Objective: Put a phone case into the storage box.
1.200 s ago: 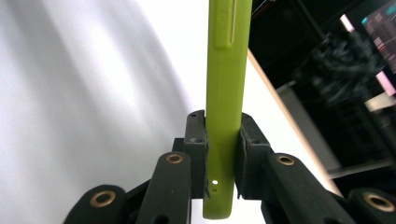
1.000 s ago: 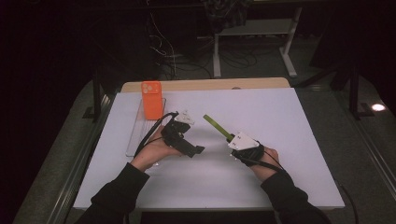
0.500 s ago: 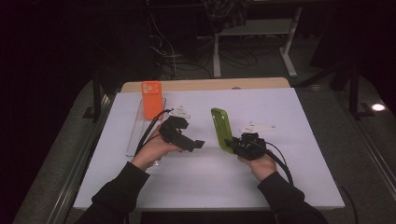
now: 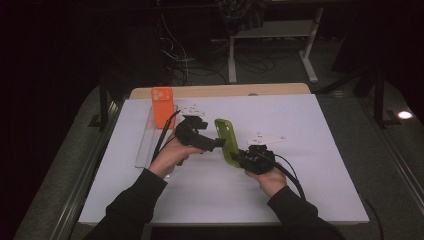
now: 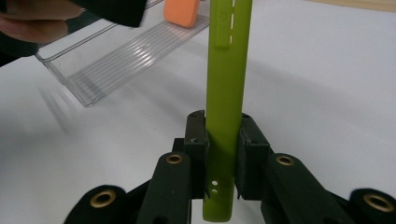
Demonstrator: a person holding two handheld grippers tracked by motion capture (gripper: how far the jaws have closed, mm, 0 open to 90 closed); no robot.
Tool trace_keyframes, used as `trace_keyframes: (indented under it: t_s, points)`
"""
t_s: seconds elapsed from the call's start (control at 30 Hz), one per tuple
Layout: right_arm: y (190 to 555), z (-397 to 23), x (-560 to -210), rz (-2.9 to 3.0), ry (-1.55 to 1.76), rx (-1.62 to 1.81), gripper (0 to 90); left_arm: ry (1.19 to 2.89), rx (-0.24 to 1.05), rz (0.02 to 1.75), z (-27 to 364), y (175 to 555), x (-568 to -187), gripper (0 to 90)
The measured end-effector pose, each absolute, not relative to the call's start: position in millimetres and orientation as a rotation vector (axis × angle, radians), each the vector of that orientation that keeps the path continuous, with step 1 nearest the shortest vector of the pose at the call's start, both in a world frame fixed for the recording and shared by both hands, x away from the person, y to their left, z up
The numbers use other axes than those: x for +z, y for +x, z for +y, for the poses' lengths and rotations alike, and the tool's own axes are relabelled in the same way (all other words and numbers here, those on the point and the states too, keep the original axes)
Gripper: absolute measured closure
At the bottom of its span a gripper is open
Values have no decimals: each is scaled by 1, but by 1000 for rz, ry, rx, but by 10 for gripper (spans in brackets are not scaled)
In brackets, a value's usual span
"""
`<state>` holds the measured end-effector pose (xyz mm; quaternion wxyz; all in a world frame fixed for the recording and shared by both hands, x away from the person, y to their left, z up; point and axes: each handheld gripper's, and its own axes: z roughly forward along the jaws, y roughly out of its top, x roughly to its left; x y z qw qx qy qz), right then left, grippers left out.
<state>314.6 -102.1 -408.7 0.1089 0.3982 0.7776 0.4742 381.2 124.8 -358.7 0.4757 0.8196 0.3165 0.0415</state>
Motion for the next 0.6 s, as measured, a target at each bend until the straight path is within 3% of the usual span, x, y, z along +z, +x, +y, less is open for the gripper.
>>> trace_keyframes:
  t_s: [0.6]
  points:
    - [309, -92, -407, 2312, 1087, 1410, 758, 1981, 72, 733, 111, 384, -370, 0]
